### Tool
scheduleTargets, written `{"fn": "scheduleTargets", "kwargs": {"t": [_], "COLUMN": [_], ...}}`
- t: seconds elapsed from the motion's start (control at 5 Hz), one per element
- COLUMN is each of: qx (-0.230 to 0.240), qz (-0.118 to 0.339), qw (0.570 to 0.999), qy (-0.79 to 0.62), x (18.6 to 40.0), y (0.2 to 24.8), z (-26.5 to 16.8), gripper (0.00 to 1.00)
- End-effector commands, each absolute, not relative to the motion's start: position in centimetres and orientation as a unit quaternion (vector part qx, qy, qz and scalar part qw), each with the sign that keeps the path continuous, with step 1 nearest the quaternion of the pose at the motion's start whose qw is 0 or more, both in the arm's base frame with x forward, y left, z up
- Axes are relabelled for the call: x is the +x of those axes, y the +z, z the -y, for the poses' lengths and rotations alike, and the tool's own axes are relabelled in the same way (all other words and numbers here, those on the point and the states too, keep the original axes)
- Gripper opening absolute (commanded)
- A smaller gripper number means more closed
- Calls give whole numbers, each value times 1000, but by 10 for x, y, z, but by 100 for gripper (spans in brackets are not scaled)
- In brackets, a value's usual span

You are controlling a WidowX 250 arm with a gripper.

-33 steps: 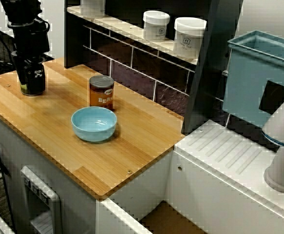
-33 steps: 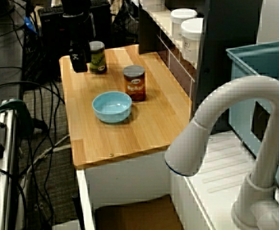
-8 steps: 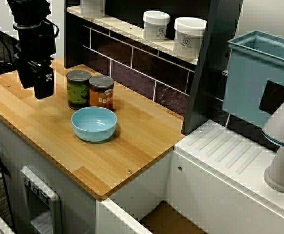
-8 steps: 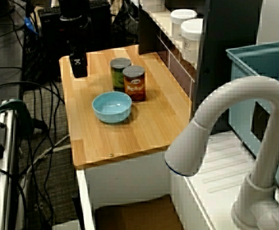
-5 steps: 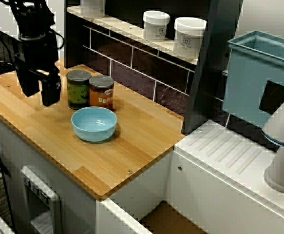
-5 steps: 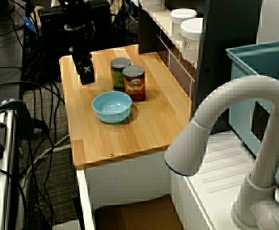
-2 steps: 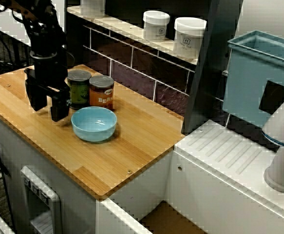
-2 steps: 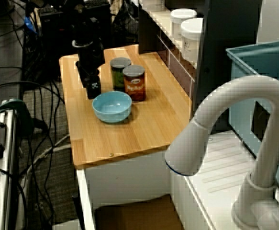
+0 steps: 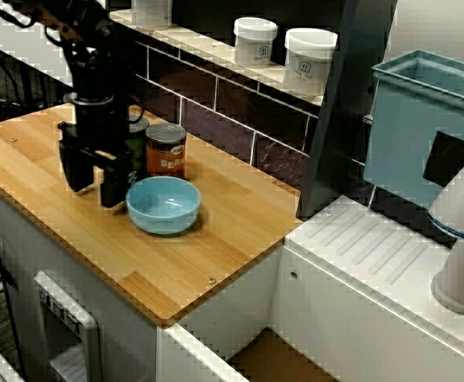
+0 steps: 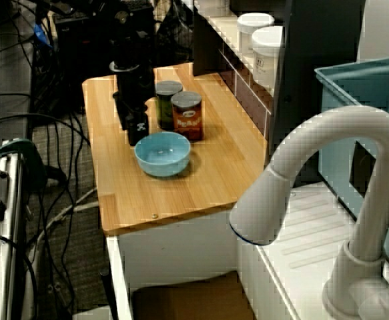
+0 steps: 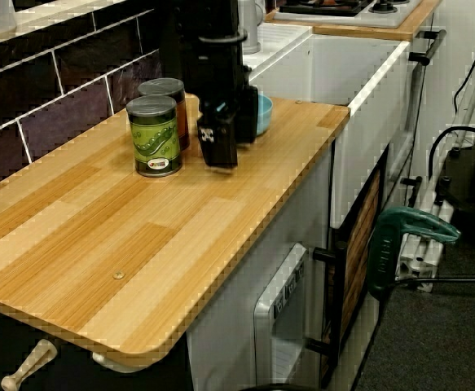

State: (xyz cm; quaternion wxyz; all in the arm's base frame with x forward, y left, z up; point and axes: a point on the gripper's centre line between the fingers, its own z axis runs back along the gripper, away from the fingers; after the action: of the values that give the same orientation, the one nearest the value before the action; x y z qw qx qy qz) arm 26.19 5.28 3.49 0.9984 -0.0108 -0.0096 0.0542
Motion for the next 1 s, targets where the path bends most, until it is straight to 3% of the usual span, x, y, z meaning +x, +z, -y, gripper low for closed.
{"fn": "scheduleTargets", "kwargs": {"t": [0.0, 0.8], "qx": [-32, -61], "qz": [8, 9], "qw": [998, 997], "qy": [46, 43], "x": [303, 291], "y": [68, 78], "z": [-29, -10], "gripper": [100, 100]}}
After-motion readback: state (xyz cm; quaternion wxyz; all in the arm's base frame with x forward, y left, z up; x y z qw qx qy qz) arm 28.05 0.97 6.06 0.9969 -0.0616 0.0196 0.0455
